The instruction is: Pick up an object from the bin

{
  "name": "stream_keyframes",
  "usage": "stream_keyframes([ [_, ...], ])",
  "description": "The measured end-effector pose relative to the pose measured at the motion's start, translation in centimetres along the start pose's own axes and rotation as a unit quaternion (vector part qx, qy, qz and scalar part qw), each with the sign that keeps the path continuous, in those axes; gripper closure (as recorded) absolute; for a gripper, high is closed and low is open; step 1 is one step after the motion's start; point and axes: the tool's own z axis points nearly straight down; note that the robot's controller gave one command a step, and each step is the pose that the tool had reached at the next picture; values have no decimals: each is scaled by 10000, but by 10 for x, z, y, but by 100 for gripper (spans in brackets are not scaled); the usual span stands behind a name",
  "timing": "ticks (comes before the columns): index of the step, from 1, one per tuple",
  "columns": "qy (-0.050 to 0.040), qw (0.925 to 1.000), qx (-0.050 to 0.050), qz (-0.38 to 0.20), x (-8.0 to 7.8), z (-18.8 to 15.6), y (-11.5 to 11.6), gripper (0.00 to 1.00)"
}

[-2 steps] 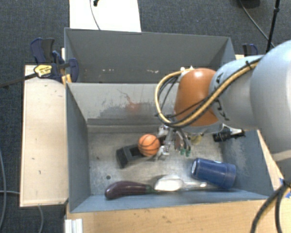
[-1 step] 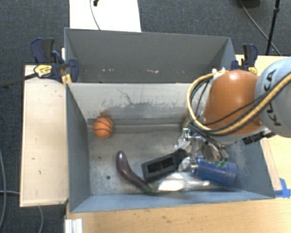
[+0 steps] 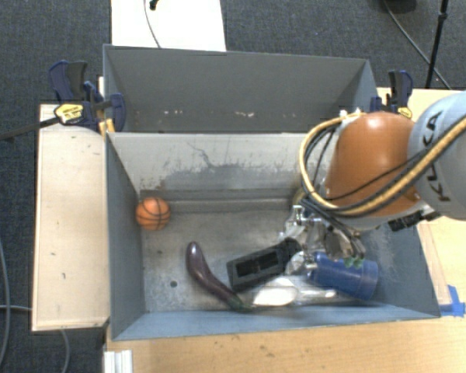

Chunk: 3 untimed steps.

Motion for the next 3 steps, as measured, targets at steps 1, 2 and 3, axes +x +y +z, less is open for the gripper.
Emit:
stream_keyframes([
  [1, 19, 10000, -6, -44, -6, -107, 3, 100],
  [2, 19, 10000, -6, -44, -6, -107, 3, 100],
  [3, 6, 10000, 1, -83, -18, -97, 31, 100],
])
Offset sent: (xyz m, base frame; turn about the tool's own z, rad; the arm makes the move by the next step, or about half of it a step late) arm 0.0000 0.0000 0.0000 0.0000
